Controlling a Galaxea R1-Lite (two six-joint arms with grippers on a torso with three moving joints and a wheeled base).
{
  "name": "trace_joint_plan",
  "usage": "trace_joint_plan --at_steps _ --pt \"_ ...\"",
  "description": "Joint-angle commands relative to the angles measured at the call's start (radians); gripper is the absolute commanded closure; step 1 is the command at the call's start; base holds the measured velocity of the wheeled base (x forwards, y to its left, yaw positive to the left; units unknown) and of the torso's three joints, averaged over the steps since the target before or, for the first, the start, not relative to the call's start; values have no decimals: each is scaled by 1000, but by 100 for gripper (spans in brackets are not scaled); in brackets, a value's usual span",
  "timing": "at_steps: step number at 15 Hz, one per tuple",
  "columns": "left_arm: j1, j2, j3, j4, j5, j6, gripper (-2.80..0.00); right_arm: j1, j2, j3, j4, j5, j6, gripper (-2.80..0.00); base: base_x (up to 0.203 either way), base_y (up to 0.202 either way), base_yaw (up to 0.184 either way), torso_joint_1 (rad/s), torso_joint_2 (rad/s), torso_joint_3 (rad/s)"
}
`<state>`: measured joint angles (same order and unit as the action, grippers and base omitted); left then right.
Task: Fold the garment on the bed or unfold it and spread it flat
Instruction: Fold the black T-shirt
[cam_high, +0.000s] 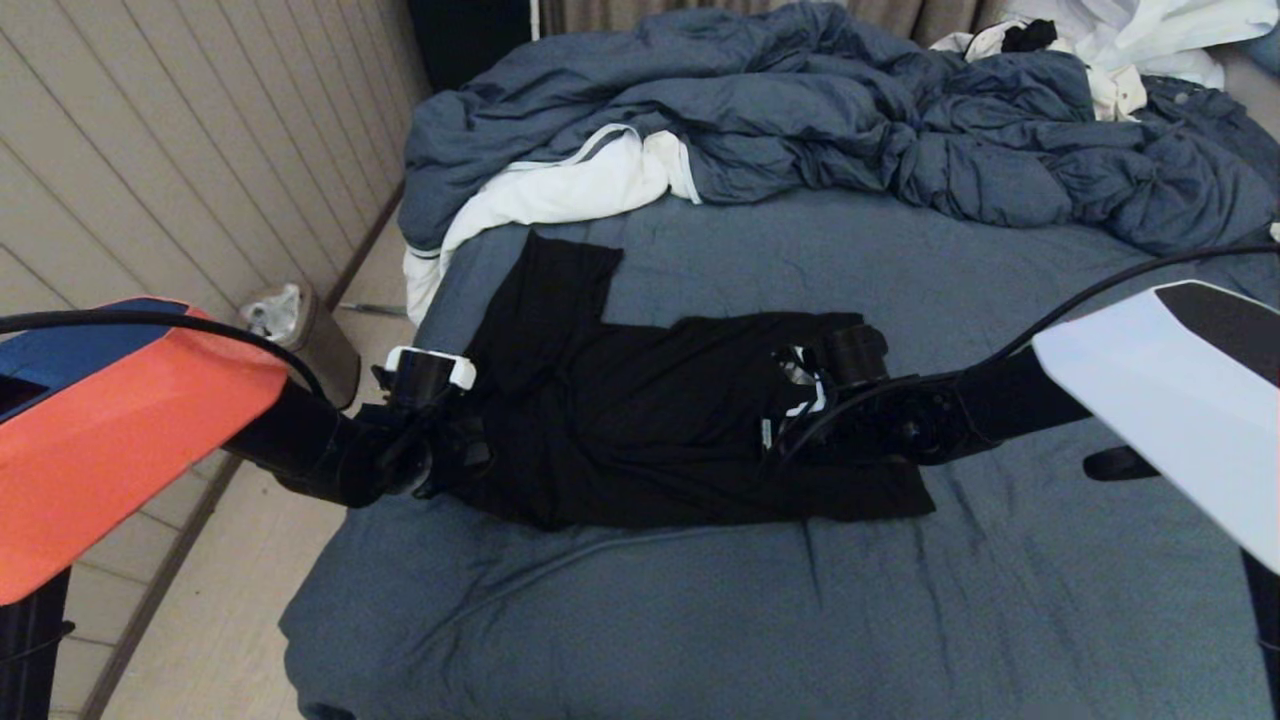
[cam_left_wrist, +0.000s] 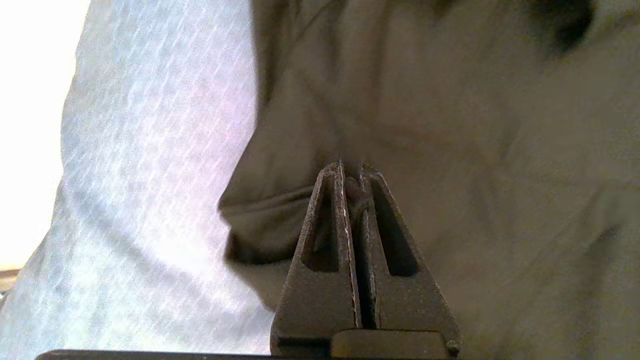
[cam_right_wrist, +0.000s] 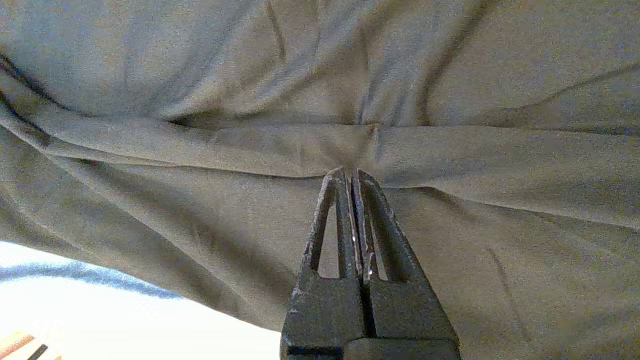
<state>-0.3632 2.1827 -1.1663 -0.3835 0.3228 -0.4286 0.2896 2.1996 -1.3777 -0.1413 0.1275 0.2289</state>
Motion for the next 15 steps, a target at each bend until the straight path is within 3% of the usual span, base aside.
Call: trace_joint_plan --at_steps 1,5,10,13,15 --pt "0 -48 89 -25 2 -1 0 0 -1 0 -1 1 1 0 0 0 0 0 0 0" --pt "0 -137 338 -145 -3 14 0 0 -6 4 -1 1 1 0 0 0 0 0 0 0" --pt "-25 -107 643 -536 -8 40 0 2 -4 5 -1 1 1 0 0 0 0 0 0 0" --pt "-49 -24 706 -693 -8 42 0 2 2 5 -1 0 1 0 0 0 0 0 0 0" --pt "-49 10 701 -741 -4 44 0 3 8 5 -1 0 1 0 0 0 0 0 0 0"
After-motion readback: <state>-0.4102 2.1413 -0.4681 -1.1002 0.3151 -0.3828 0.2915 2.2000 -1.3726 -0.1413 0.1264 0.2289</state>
